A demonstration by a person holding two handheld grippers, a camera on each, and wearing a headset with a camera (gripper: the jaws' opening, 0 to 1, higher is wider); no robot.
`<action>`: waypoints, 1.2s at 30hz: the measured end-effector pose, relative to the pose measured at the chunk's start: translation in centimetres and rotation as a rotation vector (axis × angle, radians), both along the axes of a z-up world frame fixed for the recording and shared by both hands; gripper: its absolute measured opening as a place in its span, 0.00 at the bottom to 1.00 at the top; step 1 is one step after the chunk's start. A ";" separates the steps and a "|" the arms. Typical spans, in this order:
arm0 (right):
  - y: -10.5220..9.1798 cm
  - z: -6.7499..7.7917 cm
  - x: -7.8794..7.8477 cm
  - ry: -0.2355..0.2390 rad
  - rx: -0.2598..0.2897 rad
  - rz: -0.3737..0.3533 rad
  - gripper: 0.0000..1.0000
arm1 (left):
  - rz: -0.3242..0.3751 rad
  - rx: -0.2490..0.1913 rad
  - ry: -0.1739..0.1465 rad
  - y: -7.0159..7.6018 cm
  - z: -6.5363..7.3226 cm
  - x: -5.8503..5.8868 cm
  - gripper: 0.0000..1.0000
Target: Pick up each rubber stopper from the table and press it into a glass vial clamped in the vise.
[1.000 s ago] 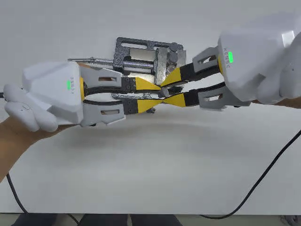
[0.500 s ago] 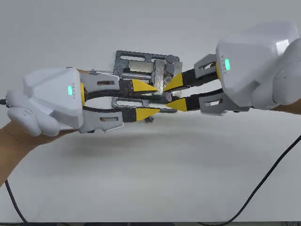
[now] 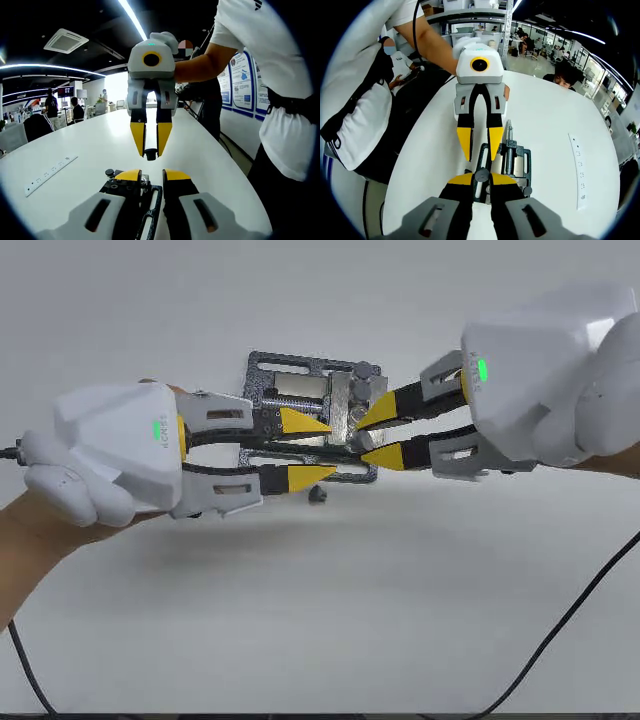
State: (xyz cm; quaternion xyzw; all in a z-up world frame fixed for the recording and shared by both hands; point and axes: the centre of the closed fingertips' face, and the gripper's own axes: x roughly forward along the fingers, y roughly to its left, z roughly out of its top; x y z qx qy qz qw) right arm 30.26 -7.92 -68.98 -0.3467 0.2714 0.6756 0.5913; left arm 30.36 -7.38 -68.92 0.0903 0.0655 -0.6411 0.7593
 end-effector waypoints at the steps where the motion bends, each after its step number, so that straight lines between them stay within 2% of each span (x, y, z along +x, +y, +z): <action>1: 0.0 0.0 0.0 -0.001 -0.002 -0.001 0.11 | -0.001 0.000 -0.002 -0.1 0.0 0.0 0.13; 7: -0.3 -0.4 0.3 -0.002 -0.039 -0.010 0.11 | -0.012 0.013 -0.024 -0.7 -0.1 0.0 0.11; 18: -0.5 -1.1 0.2 0.006 -0.101 0.013 0.11 | -0.017 0.035 -0.038 -1.7 -0.8 0.4 0.10; 30: -0.5 -1.6 0.8 -0.001 -0.145 0.021 0.11 | 0.002 0.032 -0.013 -2.0 -1.2 0.9 0.06; 36: -0.3 -1.8 0.7 -0.002 -0.159 0.036 0.11 | 0.006 0.035 -0.011 -2.0 -1.4 1.0 0.04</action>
